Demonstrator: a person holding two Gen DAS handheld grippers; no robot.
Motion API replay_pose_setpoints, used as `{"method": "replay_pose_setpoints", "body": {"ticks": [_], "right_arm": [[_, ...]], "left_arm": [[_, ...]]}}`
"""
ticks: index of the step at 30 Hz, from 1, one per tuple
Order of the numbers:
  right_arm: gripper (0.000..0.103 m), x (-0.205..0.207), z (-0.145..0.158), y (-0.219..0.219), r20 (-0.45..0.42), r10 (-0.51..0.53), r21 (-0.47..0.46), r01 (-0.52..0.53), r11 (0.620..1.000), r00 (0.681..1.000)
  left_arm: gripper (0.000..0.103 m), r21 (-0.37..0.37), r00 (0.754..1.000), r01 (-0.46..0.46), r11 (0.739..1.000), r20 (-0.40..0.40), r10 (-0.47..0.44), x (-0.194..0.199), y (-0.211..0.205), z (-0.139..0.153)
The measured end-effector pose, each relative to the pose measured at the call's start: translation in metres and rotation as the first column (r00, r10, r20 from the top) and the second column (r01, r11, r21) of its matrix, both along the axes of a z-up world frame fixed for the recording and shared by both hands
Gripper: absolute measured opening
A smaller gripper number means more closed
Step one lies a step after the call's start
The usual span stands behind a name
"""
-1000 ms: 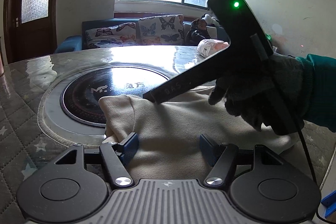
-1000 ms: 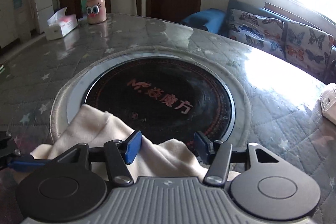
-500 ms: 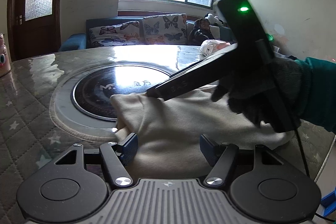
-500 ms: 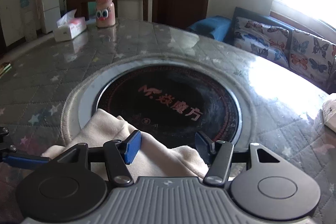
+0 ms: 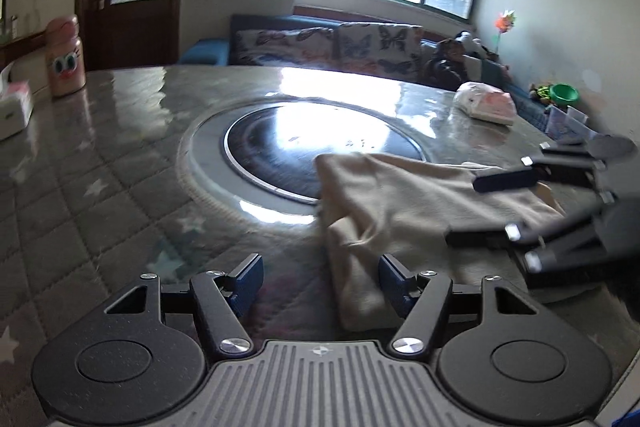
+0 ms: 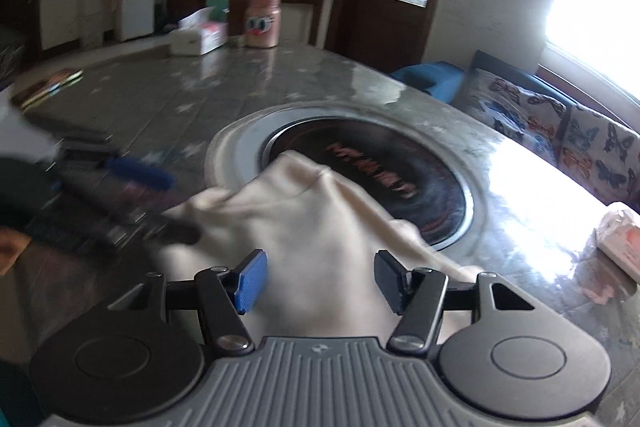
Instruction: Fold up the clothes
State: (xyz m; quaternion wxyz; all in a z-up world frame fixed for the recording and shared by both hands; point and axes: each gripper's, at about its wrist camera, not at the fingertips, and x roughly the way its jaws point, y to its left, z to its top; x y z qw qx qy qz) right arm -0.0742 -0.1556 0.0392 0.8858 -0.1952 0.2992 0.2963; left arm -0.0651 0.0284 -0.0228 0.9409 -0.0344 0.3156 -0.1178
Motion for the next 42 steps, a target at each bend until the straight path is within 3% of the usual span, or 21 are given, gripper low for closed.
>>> {"method": "replay_pose_setpoints", "body": {"ticks": [4,8,14,20,22,25,32,39,42], "right_arm": [[0.061,-0.015,-0.005,0.012,0.023,0.041,-0.046,-0.040,0.998,0.999],[0.061,-0.030,0.002,0.021,0.048,0.085,-0.021,-0.084,0.996,0.995],[0.054,-0.047,-0.008,0.056,0.056,0.214,-0.076,-0.210,0.975,0.975],[0.032,-0.051,-0.019,0.077,0.062,0.258,-0.131,-0.248,0.960,0.964],[0.016,-0.047,-0.017,0.075,0.052,0.238,-0.103,-0.232,0.967,0.970],[0.008,-0.041,-0.009,0.067,0.021,0.203,-0.022,-0.203,0.979,0.979],[0.005,-0.033,0.013,0.035,-0.031,0.162,0.157,-0.155,0.975,0.986],[0.004,-0.031,0.031,0.000,-0.043,0.143,0.266,-0.126,0.956,0.989],[0.004,-0.036,0.032,-0.002,-0.041,0.162,0.268,-0.145,0.953,0.986]], "left_arm": [[0.067,0.015,1.000,-0.014,1.000,0.009,0.014,-0.004,0.005,0.003],[0.067,0.007,0.998,-0.045,0.999,0.038,0.044,-0.008,0.015,0.014],[0.069,-0.110,0.996,-0.086,0.990,0.000,0.086,0.002,0.037,0.025],[0.072,-0.215,0.996,-0.087,0.973,-0.053,0.077,0.009,0.044,0.026],[0.074,-0.249,0.995,-0.085,0.965,-0.075,0.068,0.012,0.043,0.025],[0.075,-0.318,0.991,-0.092,0.944,-0.123,0.055,0.020,0.041,0.021],[0.077,-0.470,0.973,-0.120,0.875,-0.229,0.011,0.037,0.036,0.014],[0.077,-0.608,0.942,-0.178,0.774,-0.332,-0.044,0.056,0.030,0.001],[0.074,-0.645,0.928,-0.214,0.733,-0.369,-0.054,0.061,0.029,-0.007]]}}
